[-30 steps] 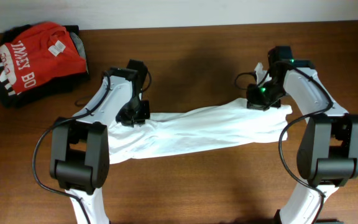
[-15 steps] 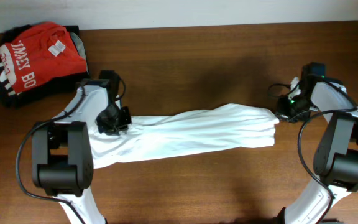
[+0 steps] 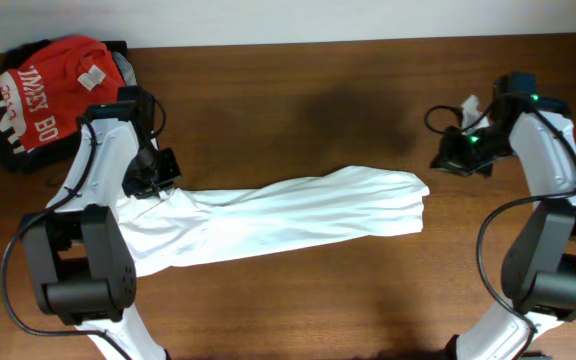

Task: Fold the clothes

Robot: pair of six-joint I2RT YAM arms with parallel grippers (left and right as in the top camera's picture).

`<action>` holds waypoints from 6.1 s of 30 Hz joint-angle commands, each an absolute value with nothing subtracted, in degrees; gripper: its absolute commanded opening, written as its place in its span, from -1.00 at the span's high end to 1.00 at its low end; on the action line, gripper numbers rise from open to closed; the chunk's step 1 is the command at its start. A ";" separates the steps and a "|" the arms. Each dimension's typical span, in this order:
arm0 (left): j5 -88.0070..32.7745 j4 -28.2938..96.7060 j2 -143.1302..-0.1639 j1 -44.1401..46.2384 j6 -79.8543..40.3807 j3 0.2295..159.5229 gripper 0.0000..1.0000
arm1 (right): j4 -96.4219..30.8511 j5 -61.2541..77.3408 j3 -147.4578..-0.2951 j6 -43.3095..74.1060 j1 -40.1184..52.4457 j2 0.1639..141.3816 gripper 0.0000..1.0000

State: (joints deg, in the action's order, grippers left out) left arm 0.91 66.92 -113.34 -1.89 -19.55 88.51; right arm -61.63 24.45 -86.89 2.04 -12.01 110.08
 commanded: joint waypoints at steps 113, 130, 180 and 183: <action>3.84 70.54 -118.08 -12.47 -23.57 95.66 -0.98 | -60.05 10.70 -88.40 23.03 36.64 114.69 0.70; 3.86 70.54 -118.08 -12.43 -23.55 95.66 -0.98 | -67.42 14.35 -94.98 15.81 34.44 114.65 -0.68; 3.86 70.04 -118.08 -12.43 -23.55 95.66 -0.98 | -43.68 20.36 -93.17 6.46 31.90 127.13 0.92; 3.86 70.06 -118.08 -12.43 -23.55 95.66 -0.98 | -45.28 20.38 -93.03 6.48 32.67 126.80 0.92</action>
State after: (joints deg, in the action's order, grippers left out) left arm 4.25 70.19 -117.75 -12.67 -23.03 96.07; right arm -44.34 19.64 -93.41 6.44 31.48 126.82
